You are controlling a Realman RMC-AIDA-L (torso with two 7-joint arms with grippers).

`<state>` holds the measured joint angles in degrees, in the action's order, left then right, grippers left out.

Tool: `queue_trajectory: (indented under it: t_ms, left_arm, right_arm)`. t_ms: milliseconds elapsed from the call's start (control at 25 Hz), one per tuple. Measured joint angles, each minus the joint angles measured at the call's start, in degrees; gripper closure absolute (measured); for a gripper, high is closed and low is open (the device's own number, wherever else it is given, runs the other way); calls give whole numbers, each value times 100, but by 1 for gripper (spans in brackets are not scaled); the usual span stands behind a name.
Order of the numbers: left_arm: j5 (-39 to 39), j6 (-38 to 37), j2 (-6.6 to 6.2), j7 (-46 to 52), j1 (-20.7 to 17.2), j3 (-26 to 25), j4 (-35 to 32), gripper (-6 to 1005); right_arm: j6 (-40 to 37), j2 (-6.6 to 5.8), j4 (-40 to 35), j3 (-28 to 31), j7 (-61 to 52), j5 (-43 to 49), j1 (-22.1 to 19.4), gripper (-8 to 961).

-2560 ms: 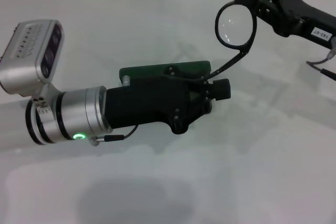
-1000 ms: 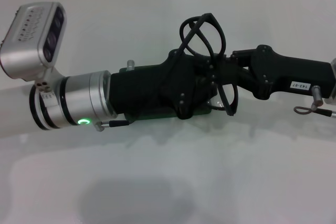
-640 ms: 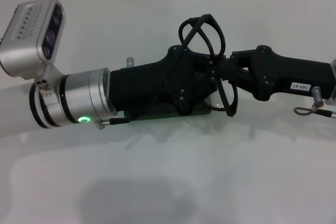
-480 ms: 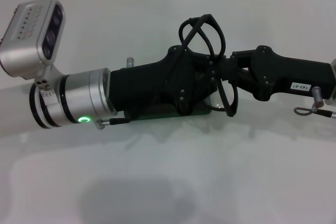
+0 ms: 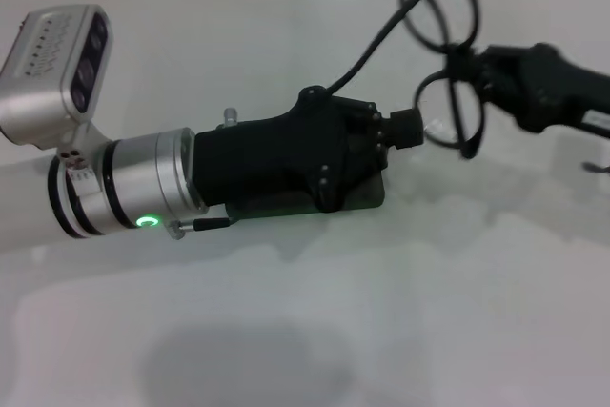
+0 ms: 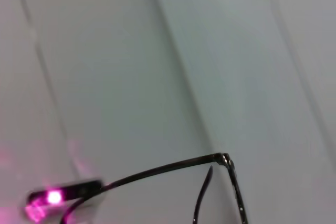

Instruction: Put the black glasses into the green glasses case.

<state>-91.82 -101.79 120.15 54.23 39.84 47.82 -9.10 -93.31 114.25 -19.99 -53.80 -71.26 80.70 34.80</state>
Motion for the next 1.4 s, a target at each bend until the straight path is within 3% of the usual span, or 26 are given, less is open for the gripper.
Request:
queue_trajectory:
  t_ms: [400, 520, 640, 1040, 1400]
  left_arm:
    - [-4, 5, -17, 75, -146, -18, -17, 984]
    - [-4, -7, -18, 77, -150, -22, -20, 983]
    - [-4, -11, -24, 79, -151, -12, -22, 982]
    - [-3, -25, -23, 131, -122, 0, -22, 980]
    - [-40, -25, -18, 141, -135, 9, -22, 978]
  right_arm:
    - [256, -515, -15, 730, 31, 37, -747, 882]
    - [412, -562, -15, 701, 38, 118, -852, 882]
    - [570, -502, -14, 673, 50, 468, -799, 882]
    - [612, -13, -153, 575, 51, 1650, -230, 881]
    - [331, 64, -249, 435, 43, 1669, 6, 882]
